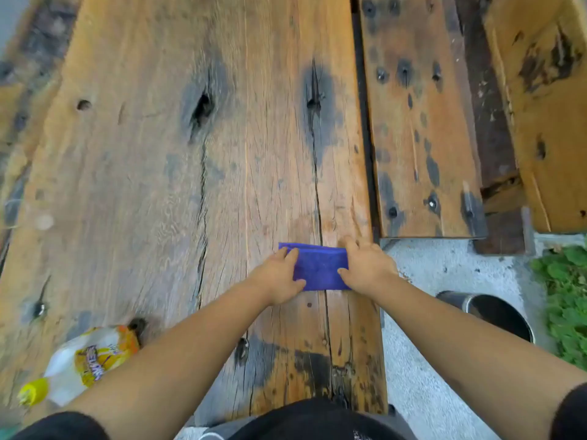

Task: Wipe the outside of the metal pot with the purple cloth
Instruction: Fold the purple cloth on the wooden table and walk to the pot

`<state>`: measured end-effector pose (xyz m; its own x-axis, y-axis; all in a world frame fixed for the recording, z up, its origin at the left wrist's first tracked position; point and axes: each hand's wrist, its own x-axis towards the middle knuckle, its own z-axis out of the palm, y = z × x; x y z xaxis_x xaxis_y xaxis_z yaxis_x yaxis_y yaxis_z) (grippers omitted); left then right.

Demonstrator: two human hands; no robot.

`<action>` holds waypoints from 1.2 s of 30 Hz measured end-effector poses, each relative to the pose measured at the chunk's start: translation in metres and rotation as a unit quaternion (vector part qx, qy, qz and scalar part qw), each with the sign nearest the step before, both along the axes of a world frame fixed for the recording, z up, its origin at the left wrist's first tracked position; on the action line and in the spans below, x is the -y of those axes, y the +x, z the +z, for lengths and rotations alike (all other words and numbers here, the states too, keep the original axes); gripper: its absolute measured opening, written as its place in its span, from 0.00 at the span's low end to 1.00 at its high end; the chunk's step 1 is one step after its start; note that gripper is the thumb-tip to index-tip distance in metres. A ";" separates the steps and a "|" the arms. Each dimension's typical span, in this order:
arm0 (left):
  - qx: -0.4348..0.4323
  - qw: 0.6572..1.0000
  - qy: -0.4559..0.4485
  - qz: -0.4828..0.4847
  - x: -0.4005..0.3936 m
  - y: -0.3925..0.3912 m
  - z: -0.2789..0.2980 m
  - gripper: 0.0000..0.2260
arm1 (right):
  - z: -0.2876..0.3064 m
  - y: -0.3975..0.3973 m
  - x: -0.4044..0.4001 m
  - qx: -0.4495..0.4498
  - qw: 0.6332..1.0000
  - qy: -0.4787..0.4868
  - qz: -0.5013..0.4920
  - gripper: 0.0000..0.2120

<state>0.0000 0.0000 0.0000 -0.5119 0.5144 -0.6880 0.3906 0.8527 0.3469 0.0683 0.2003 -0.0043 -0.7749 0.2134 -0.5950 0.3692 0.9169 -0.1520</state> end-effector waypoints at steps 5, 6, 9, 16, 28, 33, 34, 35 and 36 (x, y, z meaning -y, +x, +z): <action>-0.068 0.984 -0.047 -0.156 0.001 0.001 -0.029 0.31 | -0.024 0.012 0.000 0.020 0.992 -0.030 -0.121 0.25; -0.067 0.985 -0.038 -0.153 0.002 0.000 -0.034 0.30 | -0.028 0.012 0.000 0.014 0.990 -0.032 -0.135 0.25; -0.082 0.994 0.005 -0.076 0.005 0.000 -0.044 0.28 | -0.036 0.007 -0.001 -0.005 0.984 -0.056 -0.168 0.19; -0.096 0.987 -0.006 0.126 -0.016 -0.013 -0.056 0.30 | -0.040 0.019 -0.001 -0.054 0.946 -0.134 -0.289 0.07; -0.084 0.976 0.087 -0.183 -0.076 -0.092 -0.044 0.13 | -0.036 0.004 0.004 0.011 0.975 -0.106 -0.194 0.13; -0.079 0.991 0.096 0.041 -0.068 -0.104 -0.047 0.26 | -0.044 -0.046 -0.014 -0.092 0.957 -0.177 -0.209 0.26; -0.073 0.988 0.081 0.109 -0.063 -0.102 -0.050 0.25 | -0.046 -0.054 -0.015 -0.094 0.963 -0.181 -0.178 0.28; -0.054 0.982 0.066 0.169 -0.059 -0.098 -0.054 0.22 | -0.048 -0.061 -0.017 -0.095 0.971 -0.175 -0.135 0.31; -0.029 0.973 0.058 0.223 -0.055 -0.094 -0.058 0.19 | -0.050 -0.067 -0.018 -0.093 0.978 -0.164 -0.086 0.32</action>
